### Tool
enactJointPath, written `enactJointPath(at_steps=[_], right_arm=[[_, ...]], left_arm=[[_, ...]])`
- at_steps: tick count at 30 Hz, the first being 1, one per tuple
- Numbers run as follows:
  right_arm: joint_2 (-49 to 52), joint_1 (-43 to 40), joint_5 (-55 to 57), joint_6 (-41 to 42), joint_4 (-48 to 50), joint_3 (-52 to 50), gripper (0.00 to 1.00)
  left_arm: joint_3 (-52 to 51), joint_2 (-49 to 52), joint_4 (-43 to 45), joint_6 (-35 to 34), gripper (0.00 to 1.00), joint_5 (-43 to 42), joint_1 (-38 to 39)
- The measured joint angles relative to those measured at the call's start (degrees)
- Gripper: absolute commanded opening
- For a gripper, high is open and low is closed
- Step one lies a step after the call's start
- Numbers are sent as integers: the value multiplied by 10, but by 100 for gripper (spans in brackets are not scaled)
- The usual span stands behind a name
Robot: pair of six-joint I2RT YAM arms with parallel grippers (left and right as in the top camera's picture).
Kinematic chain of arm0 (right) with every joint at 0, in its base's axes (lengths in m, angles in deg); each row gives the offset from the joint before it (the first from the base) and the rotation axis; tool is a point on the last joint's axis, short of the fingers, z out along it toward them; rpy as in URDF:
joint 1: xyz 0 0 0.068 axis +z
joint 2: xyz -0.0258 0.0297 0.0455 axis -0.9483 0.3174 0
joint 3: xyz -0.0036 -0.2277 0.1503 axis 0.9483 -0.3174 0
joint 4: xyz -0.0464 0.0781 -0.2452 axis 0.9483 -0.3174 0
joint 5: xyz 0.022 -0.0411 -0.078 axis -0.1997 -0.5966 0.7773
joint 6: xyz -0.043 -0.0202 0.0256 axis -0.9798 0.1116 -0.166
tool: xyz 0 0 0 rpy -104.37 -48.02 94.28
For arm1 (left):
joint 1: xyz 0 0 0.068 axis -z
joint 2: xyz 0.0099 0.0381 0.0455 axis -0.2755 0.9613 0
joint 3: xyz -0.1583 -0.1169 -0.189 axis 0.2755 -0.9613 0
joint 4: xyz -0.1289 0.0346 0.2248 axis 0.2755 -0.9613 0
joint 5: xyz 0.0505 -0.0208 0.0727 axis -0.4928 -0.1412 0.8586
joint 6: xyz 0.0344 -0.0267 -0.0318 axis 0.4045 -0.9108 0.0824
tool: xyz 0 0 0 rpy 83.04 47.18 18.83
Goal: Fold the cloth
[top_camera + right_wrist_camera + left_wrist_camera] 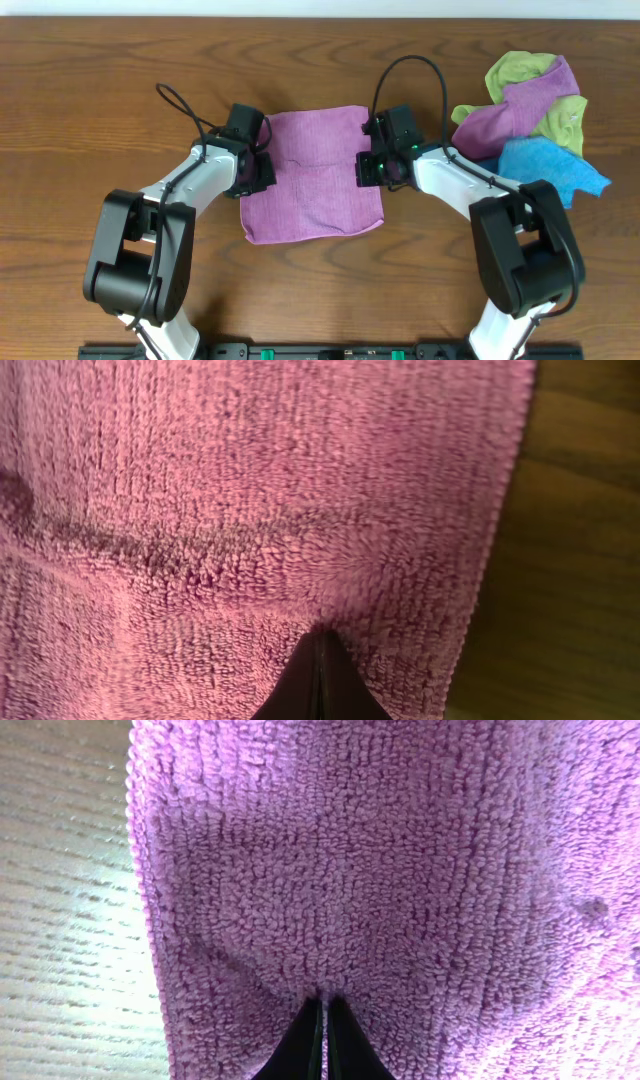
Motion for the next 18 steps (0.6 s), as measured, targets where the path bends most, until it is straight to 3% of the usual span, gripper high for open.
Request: enactJointPath(at_steps=[18], right_arm=[[-58, 19, 30, -30, -54, -37, 1]], left_arm=[[24, -1, -59, 7, 6, 44, -13]])
